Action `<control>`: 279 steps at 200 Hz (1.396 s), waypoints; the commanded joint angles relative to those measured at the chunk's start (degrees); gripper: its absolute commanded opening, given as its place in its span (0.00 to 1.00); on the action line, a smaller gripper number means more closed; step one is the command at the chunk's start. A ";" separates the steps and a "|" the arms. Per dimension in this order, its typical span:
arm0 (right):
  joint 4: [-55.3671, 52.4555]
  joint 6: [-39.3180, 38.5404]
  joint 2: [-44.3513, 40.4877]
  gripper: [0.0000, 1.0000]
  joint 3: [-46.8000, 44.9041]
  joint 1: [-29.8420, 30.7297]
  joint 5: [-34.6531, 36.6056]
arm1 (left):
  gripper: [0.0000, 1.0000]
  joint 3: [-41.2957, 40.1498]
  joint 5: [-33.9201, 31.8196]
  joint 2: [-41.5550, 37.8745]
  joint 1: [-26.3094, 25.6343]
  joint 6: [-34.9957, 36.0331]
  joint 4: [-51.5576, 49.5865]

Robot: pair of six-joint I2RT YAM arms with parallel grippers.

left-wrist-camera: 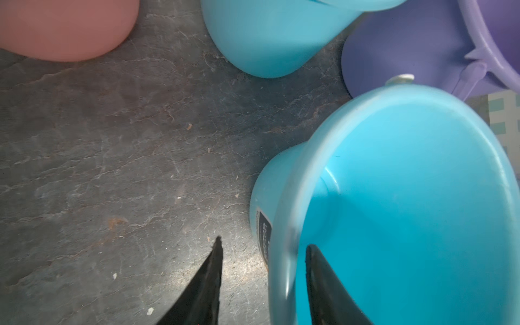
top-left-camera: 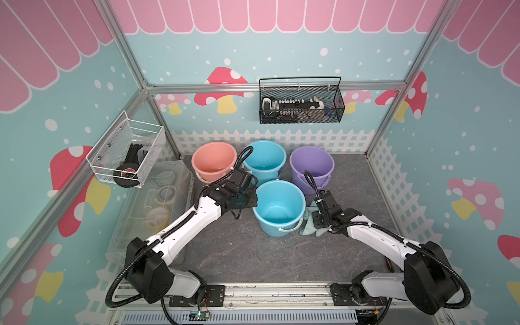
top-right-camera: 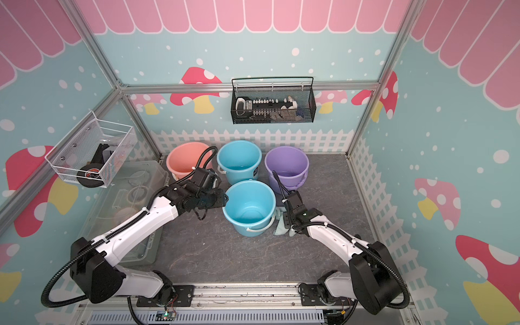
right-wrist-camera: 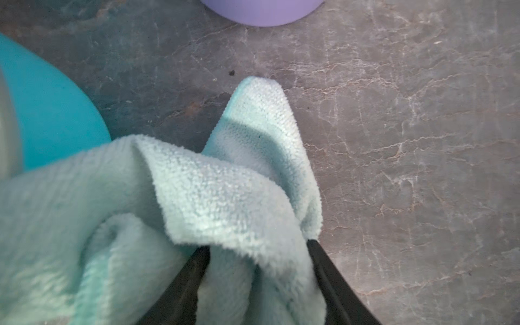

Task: Wipe the inside of the bucket with a cloth
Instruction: Place the bucket at the center of the board.

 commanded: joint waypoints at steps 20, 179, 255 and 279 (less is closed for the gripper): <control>-1.51 -1.14 -5.57 0.89 2.47 -2.50 -0.01 | 0.71 -4.09 -9.38 -5.74 2.59 0.18 -0.25; -4.61 -18.06 -10.79 0.96 9.67 -12.05 -5.92 | 0.94 -26.21 -38.27 -15.67 11.27 -0.98 13.46; -8.96 -16.94 -15.94 0.94 9.68 -12.05 -6.45 | 0.93 -28.85 -36.82 -12.52 13.86 0.79 20.34; -5.61 -21.32 -17.08 0.96 7.25 -12.10 2.30 | 0.93 -30.77 -39.85 -11.69 14.08 3.35 24.70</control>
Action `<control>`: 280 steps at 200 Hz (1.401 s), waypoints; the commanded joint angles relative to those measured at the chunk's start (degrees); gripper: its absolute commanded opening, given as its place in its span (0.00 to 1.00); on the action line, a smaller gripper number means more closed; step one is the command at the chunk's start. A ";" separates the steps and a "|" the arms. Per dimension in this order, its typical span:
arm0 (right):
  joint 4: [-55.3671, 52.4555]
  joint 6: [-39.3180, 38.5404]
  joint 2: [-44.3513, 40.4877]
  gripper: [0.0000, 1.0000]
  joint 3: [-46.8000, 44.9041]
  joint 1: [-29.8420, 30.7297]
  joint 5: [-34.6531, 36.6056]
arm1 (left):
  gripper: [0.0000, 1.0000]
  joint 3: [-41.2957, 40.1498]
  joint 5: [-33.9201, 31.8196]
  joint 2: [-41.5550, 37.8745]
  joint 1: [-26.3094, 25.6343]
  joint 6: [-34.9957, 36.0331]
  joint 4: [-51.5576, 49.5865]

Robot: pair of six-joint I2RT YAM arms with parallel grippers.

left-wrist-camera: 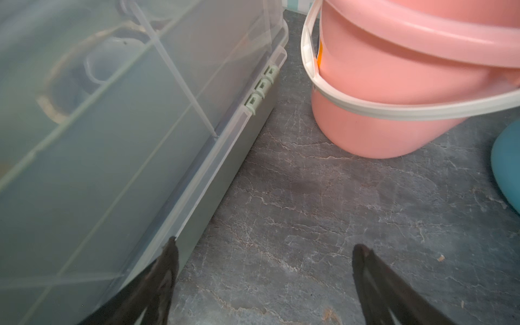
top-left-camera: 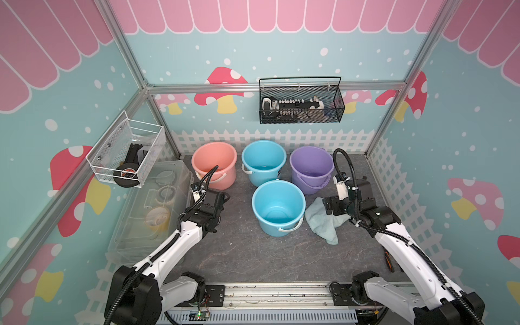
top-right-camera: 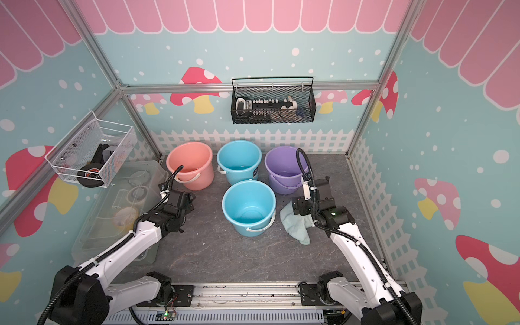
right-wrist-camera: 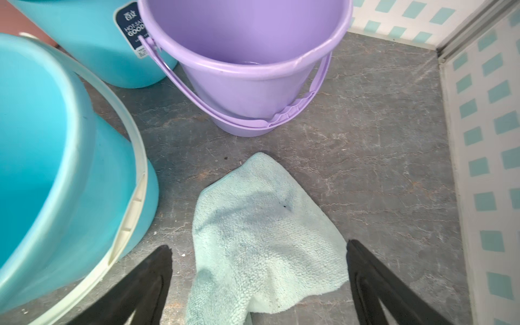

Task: Wipe the inside of the bucket with a cloth
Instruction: Place the bucket at the center of the board, then reset both arms

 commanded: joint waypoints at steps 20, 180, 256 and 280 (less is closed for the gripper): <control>11.48 -7.76 -1.90 0.97 -7.83 -0.27 15.55 | 0.92 -1.36 -4.74 2.18 1.58 3.96 7.67; 93.13 -9.86 21.89 0.97 -39.18 -14.56 -1.16 | 0.94 -17.54 18.70 10.95 15.24 25.93 62.00; 87.02 -10.69 27.75 0.98 -33.94 -14.78 -3.71 | 0.96 -19.97 31.30 21.18 16.96 30.34 77.47; 85.85 -9.47 28.17 0.99 -32.92 -14.88 -0.96 | 0.99 -18.55 31.11 20.97 16.62 30.75 74.37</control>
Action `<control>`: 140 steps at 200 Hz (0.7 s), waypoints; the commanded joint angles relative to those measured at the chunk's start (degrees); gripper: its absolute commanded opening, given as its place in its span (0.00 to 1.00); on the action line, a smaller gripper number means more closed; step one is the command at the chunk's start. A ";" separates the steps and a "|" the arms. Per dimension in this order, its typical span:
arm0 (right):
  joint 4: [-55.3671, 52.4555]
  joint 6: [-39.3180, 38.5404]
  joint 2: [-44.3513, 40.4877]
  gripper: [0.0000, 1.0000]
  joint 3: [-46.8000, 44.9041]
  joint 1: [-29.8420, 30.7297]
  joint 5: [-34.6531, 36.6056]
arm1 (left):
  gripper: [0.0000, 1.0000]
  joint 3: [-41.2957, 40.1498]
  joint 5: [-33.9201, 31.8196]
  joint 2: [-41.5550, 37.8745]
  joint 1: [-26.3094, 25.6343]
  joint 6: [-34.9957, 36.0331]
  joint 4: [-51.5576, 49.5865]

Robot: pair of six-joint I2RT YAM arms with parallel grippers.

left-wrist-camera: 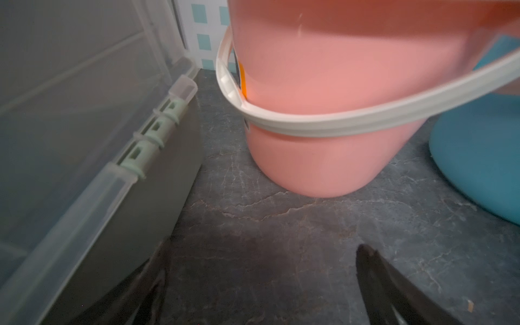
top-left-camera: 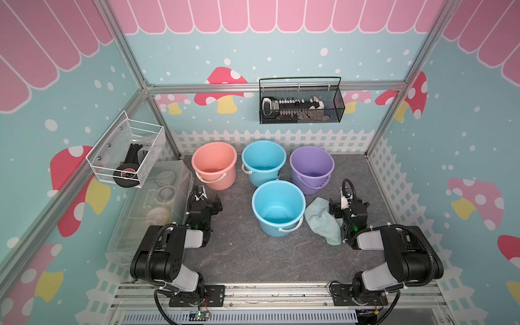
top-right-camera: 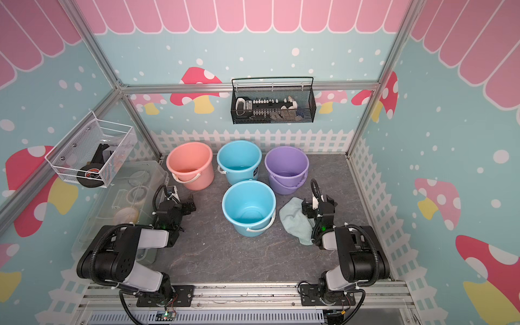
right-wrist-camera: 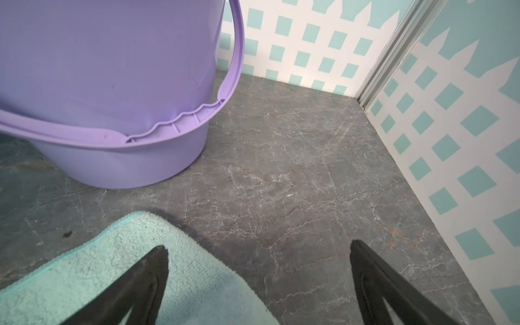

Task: Wipe the inside of the bucket with a cloth
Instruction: Reset both arms

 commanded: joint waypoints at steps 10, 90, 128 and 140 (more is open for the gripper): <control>-2.37 1.50 0.39 0.99 2.16 -0.44 3.77 | 0.99 2.38 1.86 -0.47 0.07 1.88 -1.09; -2.38 1.56 0.59 0.99 2.37 -0.43 3.99 | 0.99 1.71 0.44 -0.04 -0.83 2.36 1.02; -2.37 1.57 0.54 0.99 2.37 -0.43 3.97 | 0.99 1.75 0.40 0.03 -0.83 2.39 1.15; -2.43 1.57 0.58 0.99 2.37 -0.44 3.93 | 0.99 1.84 0.43 0.03 -0.86 2.36 0.89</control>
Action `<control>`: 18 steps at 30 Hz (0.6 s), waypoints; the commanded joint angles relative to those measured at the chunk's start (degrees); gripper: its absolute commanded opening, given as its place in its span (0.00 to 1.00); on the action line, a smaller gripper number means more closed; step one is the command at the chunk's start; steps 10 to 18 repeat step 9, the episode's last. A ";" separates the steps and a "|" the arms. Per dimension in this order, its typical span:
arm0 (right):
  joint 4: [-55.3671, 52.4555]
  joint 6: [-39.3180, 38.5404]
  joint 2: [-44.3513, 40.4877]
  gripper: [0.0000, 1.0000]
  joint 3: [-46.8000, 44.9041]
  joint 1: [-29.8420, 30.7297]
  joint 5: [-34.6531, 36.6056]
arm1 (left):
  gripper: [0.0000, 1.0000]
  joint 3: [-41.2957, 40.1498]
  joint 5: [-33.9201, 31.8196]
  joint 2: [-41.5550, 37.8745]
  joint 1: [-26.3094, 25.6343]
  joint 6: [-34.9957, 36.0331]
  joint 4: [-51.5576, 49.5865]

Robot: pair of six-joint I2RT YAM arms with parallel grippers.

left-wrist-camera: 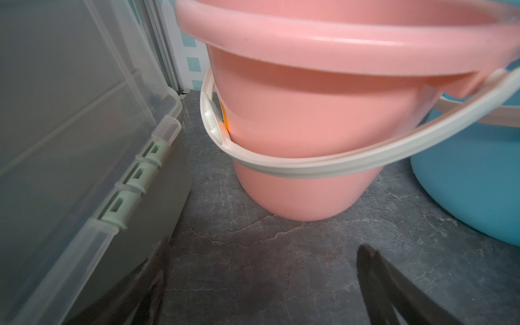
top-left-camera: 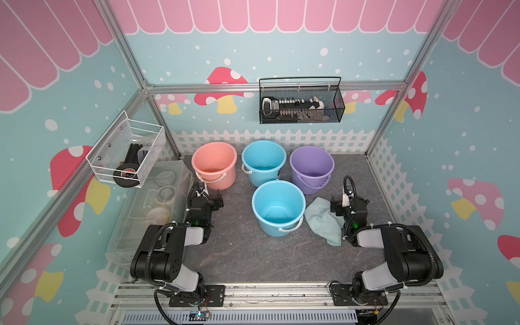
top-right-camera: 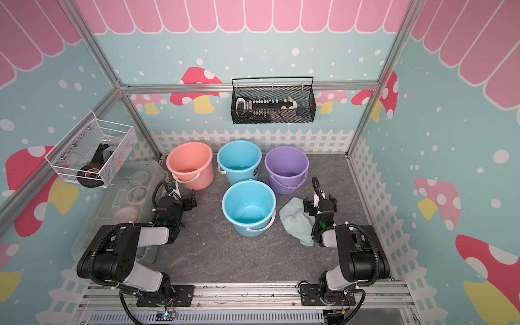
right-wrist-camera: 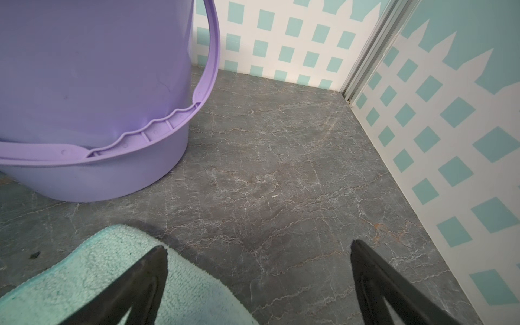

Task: Wipe the inside of the bucket with a cloth
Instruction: Reset both arms

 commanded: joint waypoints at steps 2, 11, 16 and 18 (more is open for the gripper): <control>0.65 0.45 0.55 0.99 0.86 -0.20 0.57 | 0.99 0.37 -0.17 0.13 -0.34 1.33 1.01; 0.67 0.45 0.51 0.99 0.86 -0.18 0.56 | 0.99 0.27 -0.16 -0.03 -0.37 1.29 1.06; 0.67 0.45 0.51 0.99 0.86 -0.18 0.56 | 0.99 0.27 -0.16 -0.03 -0.37 1.29 1.06; 0.67 0.45 0.51 0.99 0.86 -0.18 0.56 | 0.99 0.27 -0.16 -0.03 -0.37 1.29 1.06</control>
